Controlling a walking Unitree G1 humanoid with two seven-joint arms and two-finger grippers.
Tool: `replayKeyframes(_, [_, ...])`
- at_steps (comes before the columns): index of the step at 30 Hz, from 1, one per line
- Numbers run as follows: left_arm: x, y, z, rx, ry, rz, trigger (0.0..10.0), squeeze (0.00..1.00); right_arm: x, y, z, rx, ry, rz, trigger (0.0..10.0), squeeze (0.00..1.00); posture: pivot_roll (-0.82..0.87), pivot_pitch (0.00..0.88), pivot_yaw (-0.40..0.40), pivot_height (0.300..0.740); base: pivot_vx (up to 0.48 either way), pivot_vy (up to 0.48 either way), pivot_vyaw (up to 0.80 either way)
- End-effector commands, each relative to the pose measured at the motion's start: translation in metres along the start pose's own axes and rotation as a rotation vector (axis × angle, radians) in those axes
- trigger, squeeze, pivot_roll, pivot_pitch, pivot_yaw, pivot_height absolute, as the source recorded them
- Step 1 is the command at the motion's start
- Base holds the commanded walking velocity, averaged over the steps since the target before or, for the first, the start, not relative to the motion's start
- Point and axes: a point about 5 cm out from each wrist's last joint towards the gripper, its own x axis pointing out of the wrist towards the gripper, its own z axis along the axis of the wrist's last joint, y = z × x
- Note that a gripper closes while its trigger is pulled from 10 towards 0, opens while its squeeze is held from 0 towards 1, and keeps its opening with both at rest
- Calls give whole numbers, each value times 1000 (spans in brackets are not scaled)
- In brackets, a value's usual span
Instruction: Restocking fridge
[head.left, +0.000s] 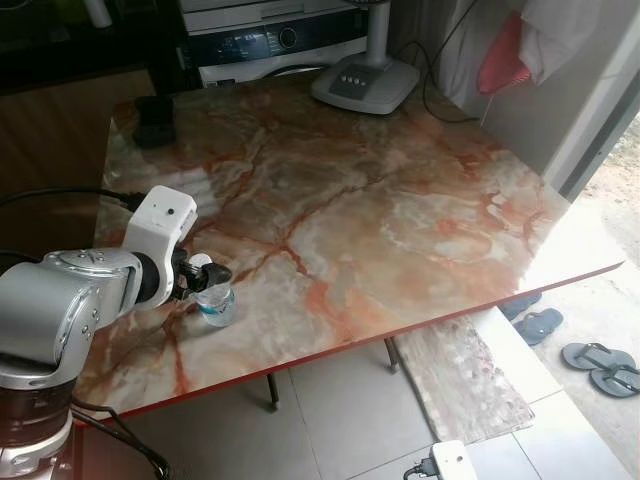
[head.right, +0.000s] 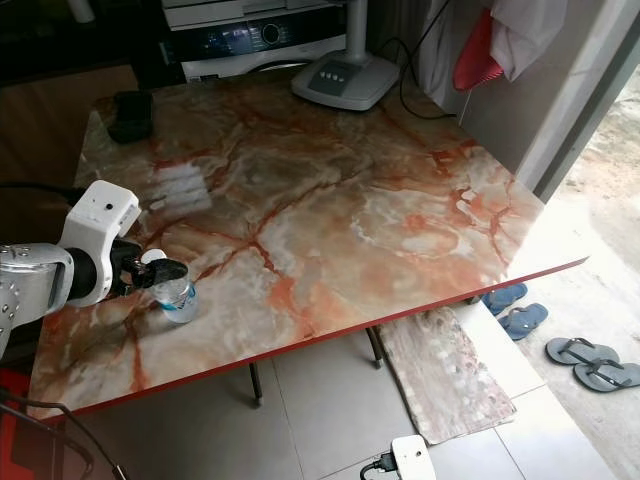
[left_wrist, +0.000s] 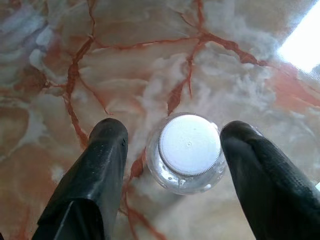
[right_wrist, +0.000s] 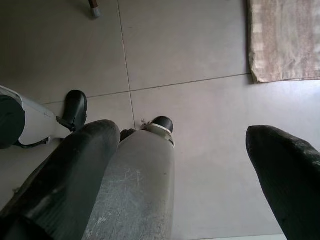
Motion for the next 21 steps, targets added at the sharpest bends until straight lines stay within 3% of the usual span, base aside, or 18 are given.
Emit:
replayKeyframes(1, [1, 5, -4, -13, 10, 28, 0, 0, -1, 0, -6, 6, 21, 3, 10000, 0, 89, 86, 21, 740, 0, 0, 0])
replayKeyframes(21, [3, 4, -7, -29, 7, 27, 0, 0, -1, 1, -5, 4, 21, 7, 10000, 0, 82, 88, 18, 740, 0, 0, 0])
